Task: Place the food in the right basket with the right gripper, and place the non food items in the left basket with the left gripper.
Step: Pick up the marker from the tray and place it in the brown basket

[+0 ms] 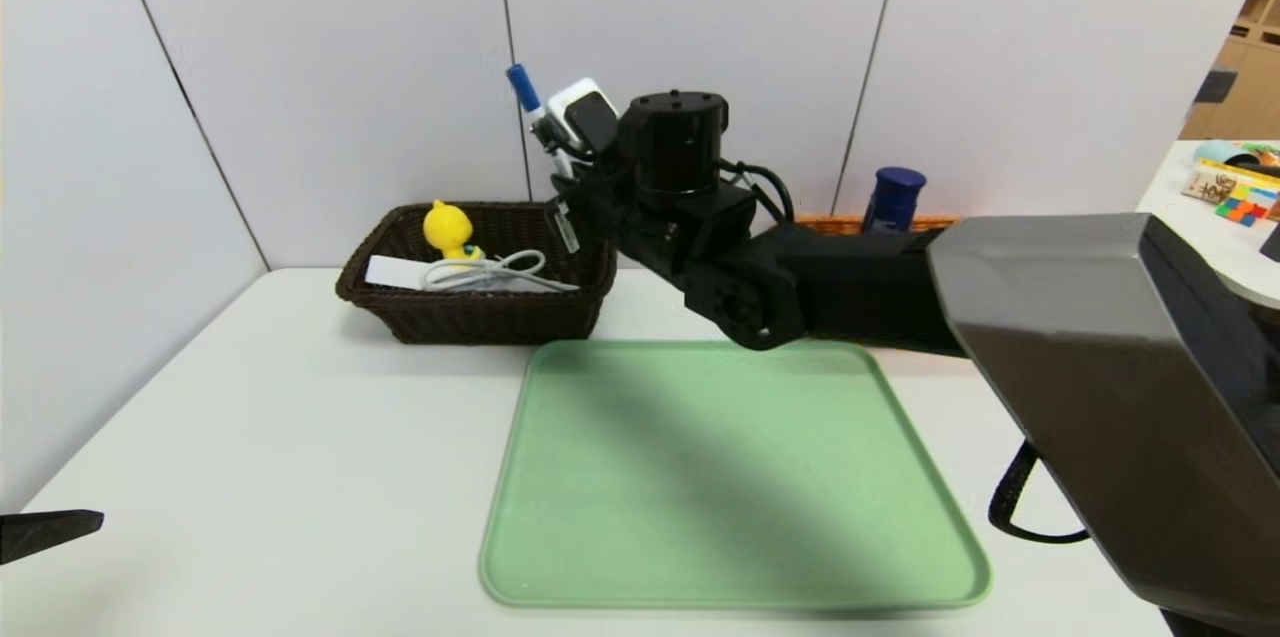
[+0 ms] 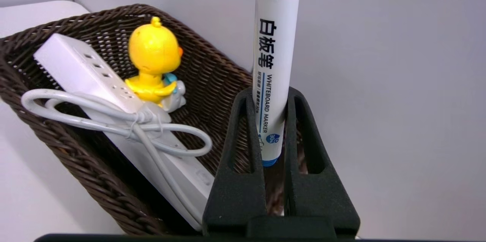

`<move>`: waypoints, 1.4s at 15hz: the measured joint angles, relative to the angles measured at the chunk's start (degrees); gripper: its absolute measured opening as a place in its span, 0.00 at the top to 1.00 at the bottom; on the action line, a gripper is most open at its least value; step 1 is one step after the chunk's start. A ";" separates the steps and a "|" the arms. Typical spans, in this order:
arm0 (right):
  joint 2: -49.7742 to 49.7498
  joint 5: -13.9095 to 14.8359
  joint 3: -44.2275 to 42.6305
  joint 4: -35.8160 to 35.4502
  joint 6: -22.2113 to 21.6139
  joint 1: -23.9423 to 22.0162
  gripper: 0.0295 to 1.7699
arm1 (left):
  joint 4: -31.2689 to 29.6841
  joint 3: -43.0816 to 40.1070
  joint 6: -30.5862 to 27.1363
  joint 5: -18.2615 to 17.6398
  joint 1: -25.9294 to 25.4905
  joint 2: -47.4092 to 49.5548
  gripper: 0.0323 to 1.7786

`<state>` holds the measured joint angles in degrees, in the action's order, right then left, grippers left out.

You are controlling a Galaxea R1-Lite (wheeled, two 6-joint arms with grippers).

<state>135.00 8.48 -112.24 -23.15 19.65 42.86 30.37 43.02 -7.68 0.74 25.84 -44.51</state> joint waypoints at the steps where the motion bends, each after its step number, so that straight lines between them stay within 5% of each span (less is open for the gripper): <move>1: 0.87 -0.85 -0.02 -1.01 -0.20 0.18 0.92 | -0.35 -0.05 0.05 -0.26 0.00 -0.15 0.05; 19: 5.79 -1.40 -0.83 -3.36 0.00 0.35 0.92 | -2.76 -0.60 -0.02 -0.61 0.00 -2.24 0.05; 21: 5.80 -1.16 -0.79 -3.44 0.13 0.29 0.73 | -2.76 -0.94 -0.04 -0.59 0.00 -2.24 0.05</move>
<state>140.80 7.33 -113.03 -26.59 19.79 43.15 27.61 42.08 -7.72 0.16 25.84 -46.75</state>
